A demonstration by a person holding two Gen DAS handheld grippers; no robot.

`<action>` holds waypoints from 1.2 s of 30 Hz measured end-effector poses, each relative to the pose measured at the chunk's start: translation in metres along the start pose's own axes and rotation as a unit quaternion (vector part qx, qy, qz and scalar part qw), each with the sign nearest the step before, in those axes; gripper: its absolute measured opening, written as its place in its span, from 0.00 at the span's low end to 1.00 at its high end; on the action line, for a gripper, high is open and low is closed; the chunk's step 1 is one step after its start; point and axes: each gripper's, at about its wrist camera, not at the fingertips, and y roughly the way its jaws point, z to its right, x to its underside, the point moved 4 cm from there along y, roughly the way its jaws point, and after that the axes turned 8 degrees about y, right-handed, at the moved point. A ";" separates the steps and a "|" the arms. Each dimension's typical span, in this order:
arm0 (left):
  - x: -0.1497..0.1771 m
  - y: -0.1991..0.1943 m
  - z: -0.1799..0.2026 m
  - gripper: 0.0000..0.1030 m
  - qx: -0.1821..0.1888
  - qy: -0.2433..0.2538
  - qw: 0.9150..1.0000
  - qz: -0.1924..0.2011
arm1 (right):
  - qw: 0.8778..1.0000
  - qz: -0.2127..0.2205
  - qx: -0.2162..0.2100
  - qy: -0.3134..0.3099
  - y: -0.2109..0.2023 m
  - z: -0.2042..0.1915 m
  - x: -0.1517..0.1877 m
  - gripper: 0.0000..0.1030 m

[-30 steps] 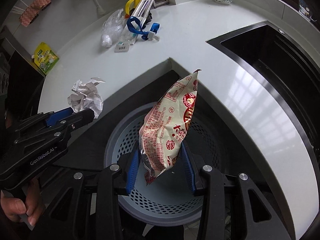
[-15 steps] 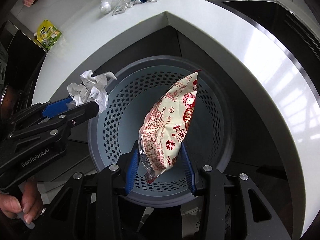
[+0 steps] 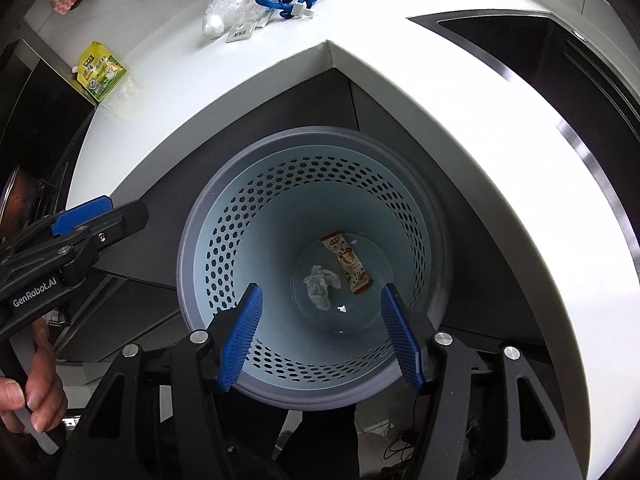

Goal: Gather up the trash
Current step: 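Move both tools back toward the clear plastic bag and blue lanyard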

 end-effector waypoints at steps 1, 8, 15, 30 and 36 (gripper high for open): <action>-0.002 -0.003 0.000 0.65 -0.002 -0.001 1.000 0.003 | 1.000 0.003 -0.001 -0.002 -0.002 -0.001 -0.002 0.57; -0.024 -0.033 -0.007 0.69 -0.023 -0.007 0.999 0.042 | 1.000 0.027 -0.007 -0.013 -0.024 -0.006 -0.012 0.57; -0.041 -0.064 -0.015 0.73 -0.043 -0.017 0.996 0.080 | 0.998 0.057 -0.016 -0.027 -0.049 -0.014 -0.026 0.57; -0.058 -0.106 -0.050 0.79 -0.077 -0.038 0.989 0.122 | 0.991 0.123 -0.038 -0.041 -0.087 -0.039 -0.068 0.61; -0.083 -0.109 -0.074 0.82 -0.071 -0.030 0.988 0.137 | 0.988 0.146 -0.030 -0.026 -0.090 -0.052 -0.096 0.61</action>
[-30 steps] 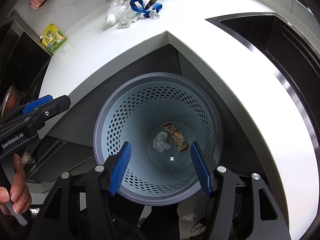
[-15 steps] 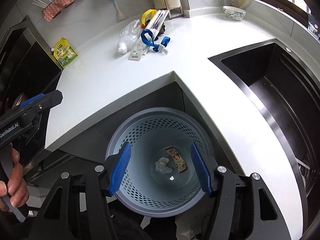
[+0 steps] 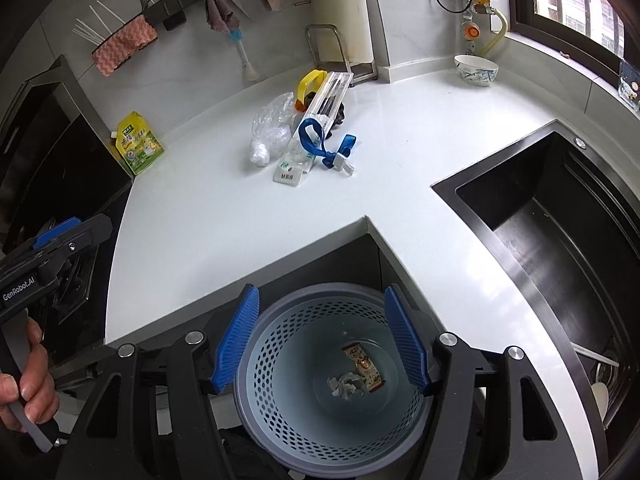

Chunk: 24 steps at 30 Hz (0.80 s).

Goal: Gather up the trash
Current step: 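Move both tools back toward the clear plastic bag and blue lanyard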

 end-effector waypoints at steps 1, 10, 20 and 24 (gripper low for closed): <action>-0.006 0.003 -0.004 0.82 0.003 0.001 1.000 0.001 | 1.000 0.002 0.001 0.004 0.002 -0.002 -0.005 0.61; -0.056 0.037 -0.023 0.85 0.013 0.046 0.998 0.027 | 0.999 0.033 0.038 0.015 0.029 -0.011 -0.055 0.64; -0.079 0.108 -0.038 0.88 0.041 0.067 0.997 -0.006 | 0.997 0.021 0.059 0.034 0.087 -0.010 -0.091 0.64; -0.081 0.139 -0.045 0.91 0.053 0.062 0.996 -0.024 | 0.997 0.017 0.064 0.029 0.115 -0.008 -0.095 0.65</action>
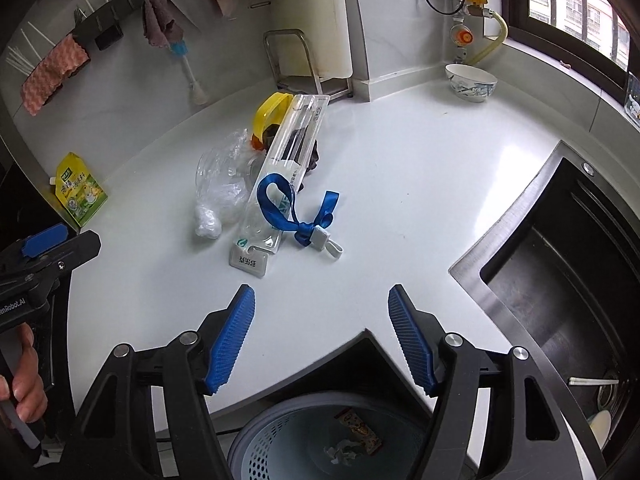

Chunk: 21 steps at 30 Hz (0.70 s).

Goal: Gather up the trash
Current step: 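Move both tools back toward the clear plastic bag and blue lanyard, then grasp the clear plastic bag with the left gripper while the right gripper grasps the blue lanyard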

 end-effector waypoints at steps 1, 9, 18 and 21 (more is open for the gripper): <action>-0.001 0.007 -0.001 0.91 0.000 0.002 1.000 -0.005 | 1.000 -0.002 0.001 0.000 0.007 -0.001 -0.001 0.64; -0.009 0.056 -0.006 0.91 0.015 0.007 1.000 -0.022 | 1.000 -0.006 -0.003 -0.004 0.057 -0.004 -0.016 0.65; -0.016 0.084 -0.009 0.91 0.024 0.005 0.999 -0.026 | 0.999 -0.003 0.007 -0.039 0.102 -0.011 -0.030 0.65; -0.018 0.089 -0.011 0.91 0.025 0.008 0.999 -0.027 | 0.998 -0.004 0.020 -0.054 0.114 -0.011 -0.033 0.65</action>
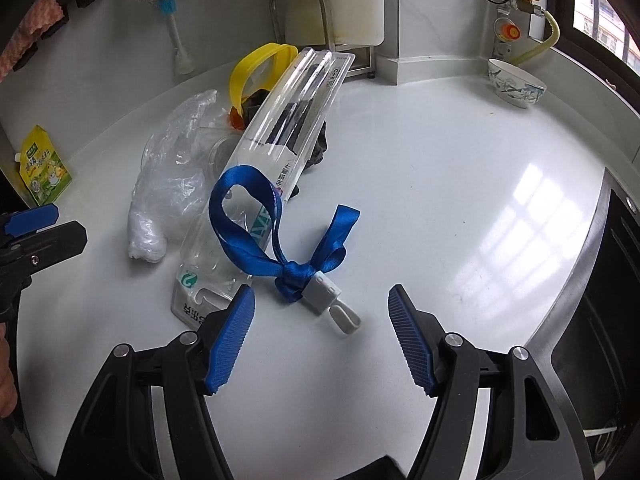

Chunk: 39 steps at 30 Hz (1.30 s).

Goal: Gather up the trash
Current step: 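Grasp the clear plastic bag with the left gripper while the right gripper grasps the blue lanyard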

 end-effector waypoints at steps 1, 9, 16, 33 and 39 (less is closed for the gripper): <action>0.000 0.001 -0.001 0.91 0.000 0.000 1.000 -0.001 | 1.000 0.001 0.004 -0.004 0.003 0.000 -0.001 0.65; -0.002 0.018 -0.002 0.91 0.015 -0.007 1.000 -0.010 | 1.000 0.010 0.009 -0.013 0.018 0.002 -0.010 0.64; -0.009 0.029 0.005 0.91 0.014 0.002 1.000 -0.004 | 1.000 0.014 -0.015 -0.014 0.016 -0.004 -0.011 0.31; -0.019 0.060 0.021 0.45 0.020 0.014 1.000 -0.004 | 0.998 0.018 -0.019 0.051 -0.002 0.010 0.001 0.21; -0.018 0.046 0.021 0.27 0.037 0.012 0.999 0.008 | 0.997 0.015 -0.025 0.065 -0.009 0.007 0.007 0.21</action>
